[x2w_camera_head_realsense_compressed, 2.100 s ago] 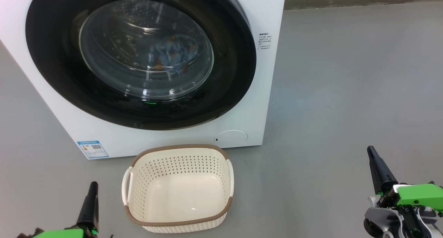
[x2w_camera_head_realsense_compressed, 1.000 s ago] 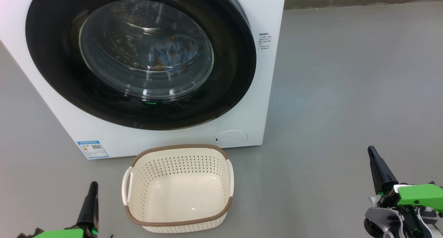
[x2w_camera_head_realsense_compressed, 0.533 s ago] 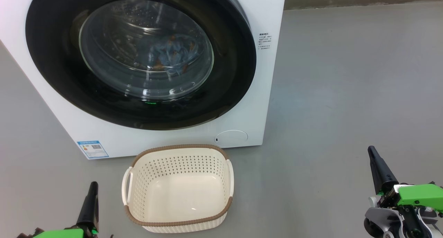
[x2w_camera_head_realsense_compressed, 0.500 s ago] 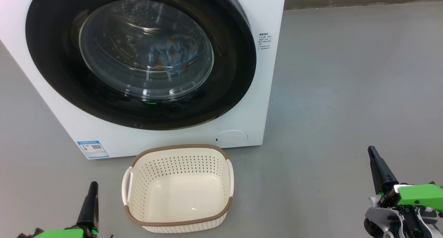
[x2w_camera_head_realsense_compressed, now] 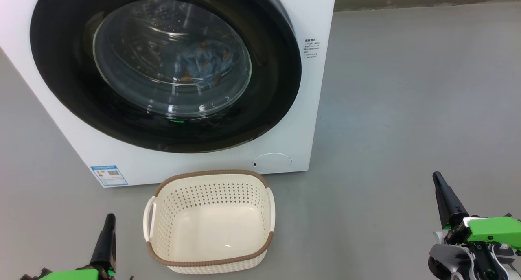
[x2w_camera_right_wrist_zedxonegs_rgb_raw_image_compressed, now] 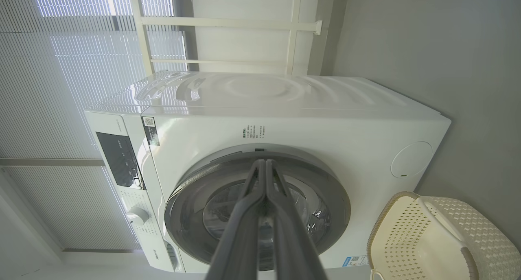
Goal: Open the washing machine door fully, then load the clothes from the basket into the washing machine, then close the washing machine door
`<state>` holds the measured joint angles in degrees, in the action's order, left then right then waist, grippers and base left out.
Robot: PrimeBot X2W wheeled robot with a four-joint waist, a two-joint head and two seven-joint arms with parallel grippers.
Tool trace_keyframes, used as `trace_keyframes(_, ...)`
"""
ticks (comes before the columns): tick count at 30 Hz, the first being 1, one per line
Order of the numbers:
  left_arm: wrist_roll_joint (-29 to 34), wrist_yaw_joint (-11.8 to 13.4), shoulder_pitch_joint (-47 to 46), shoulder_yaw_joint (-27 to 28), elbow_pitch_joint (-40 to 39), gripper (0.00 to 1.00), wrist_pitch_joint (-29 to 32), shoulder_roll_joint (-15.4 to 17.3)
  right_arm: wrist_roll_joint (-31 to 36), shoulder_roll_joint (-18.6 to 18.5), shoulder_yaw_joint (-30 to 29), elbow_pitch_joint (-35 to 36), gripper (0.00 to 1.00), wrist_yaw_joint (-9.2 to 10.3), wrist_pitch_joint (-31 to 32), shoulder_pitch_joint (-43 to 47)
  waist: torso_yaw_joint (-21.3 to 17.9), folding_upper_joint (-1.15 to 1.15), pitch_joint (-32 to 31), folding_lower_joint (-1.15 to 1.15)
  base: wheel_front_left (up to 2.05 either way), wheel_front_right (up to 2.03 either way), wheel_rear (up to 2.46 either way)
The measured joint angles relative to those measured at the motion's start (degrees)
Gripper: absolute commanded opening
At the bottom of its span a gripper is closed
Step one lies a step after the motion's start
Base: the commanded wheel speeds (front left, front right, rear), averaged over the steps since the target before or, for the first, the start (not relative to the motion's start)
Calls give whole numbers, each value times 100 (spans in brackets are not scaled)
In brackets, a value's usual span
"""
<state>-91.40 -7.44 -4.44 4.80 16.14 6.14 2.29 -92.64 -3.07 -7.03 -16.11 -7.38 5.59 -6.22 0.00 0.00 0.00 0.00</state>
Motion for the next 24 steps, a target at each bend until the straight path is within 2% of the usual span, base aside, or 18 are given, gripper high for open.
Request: trace_keyframes(24, 0, 0, 0, 1, 0, 0, 0, -1, 0, 7, -13, 0, 0, 0, 15, 0, 0, 0, 0, 0, 0, 0, 0)
